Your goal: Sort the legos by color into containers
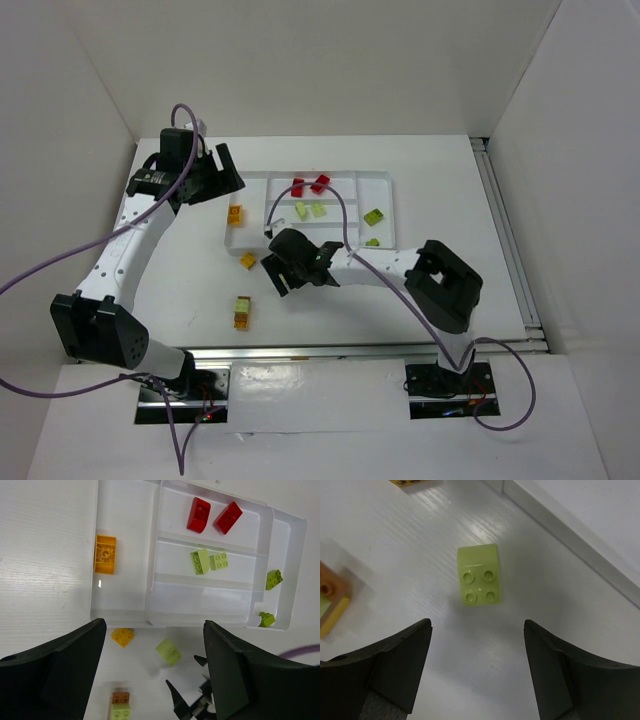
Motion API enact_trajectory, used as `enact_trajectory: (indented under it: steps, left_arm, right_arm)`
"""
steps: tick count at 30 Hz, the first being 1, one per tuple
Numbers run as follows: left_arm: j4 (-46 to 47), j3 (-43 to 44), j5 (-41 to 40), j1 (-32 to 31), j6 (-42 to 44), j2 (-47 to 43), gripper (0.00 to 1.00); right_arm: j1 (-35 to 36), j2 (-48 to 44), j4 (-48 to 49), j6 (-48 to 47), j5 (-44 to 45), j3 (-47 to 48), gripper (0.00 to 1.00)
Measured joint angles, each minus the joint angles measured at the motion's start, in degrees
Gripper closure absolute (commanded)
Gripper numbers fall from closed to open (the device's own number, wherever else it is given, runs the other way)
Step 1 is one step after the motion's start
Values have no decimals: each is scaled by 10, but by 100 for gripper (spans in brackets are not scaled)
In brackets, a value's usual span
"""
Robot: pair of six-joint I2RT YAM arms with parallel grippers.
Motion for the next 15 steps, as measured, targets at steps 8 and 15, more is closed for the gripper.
enact_trajectory:
  steps: [8,15]
  left_arm:
    - [-1,0,1,0,0,0,11]
    - [-1,0,2,0,0,0,11]
  right_arm:
    - [-3,82,3,-26,1,37,25]
    - [-3,106,26,-33,1,61,46]
